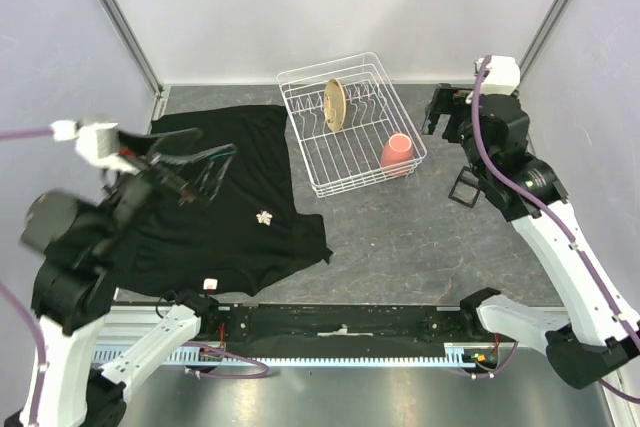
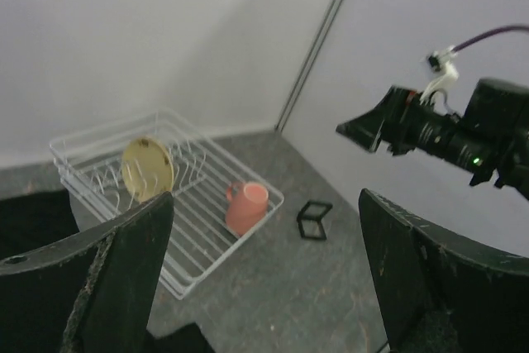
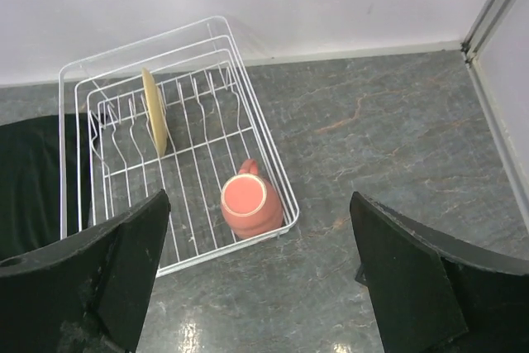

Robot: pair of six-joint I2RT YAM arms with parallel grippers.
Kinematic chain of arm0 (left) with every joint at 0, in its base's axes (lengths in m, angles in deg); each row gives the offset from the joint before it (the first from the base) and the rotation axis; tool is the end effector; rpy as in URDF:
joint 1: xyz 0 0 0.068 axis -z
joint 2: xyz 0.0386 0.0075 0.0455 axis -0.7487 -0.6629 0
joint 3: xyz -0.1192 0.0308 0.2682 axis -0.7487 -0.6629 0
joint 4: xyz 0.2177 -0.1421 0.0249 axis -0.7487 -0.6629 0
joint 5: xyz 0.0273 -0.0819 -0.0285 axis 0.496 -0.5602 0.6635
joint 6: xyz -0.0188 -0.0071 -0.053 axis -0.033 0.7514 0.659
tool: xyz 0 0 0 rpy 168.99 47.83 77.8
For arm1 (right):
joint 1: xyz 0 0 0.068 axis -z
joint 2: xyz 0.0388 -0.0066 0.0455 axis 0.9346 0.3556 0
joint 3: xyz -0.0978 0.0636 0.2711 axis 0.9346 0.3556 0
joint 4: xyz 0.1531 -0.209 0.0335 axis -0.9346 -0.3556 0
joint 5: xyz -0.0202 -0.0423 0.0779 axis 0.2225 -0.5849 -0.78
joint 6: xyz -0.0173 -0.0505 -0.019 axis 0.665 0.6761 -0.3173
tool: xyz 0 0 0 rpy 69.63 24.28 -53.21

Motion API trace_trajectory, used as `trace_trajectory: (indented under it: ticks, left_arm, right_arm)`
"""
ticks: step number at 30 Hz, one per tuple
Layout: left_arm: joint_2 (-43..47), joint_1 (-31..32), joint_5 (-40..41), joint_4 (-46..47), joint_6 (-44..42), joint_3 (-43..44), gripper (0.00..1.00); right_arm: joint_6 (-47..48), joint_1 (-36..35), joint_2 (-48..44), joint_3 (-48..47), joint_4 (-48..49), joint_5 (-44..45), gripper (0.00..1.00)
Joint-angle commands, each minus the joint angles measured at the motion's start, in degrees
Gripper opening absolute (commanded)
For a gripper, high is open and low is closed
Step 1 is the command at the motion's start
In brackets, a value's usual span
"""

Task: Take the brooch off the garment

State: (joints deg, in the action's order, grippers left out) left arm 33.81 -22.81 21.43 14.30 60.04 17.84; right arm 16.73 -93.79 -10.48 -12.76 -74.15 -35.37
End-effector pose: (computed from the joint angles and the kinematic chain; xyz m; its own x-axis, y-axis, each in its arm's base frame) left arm 0.0250 -0.0173 0.5257 0.0509 -0.4394 -0.8968 0.5953 0.7344 -0.3260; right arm 0.1904 0.0694 0.4691 -0.1904 0.1369 -0.9721 0.0269 0.9906 0.1342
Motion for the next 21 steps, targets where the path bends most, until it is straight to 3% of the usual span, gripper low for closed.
trace_trajectory:
  ticks: [1,4,7,16,21]
  left_arm:
    - [-9.2,-0.4,-3.6,-12.4,-0.1,1.4,0.99]
    - [-10.6,-0.4,0.3,-13.8,3.2,-4.2,0.96]
    - [-11.1,-0.4,2.9,-13.1,5.8,-11.1,0.92]
    - [-3.3,-0.4,1.1,-7.2,14.4,-31.7,0.88]
    - [-1.8,-0.4,-0.8,-4.6,18.6,-38.0,0.86]
  right_arm:
    - [-2.6,-1.8,3.9,-1.9,0.4,-2.5,0.98]
    - [-5.6,-6.5,5.8,1.7,7.1,-9.0,0.98]
    - [-7.7,-13.7,9.0,5.4,14.1,-9.5,0.98]
    - [-11.3,-32.4,22.9,13.2,38.2,-9.8,0.98]
    - [-14.9,-37.5,28.6,17.7,48.9,-9.2,0.98]
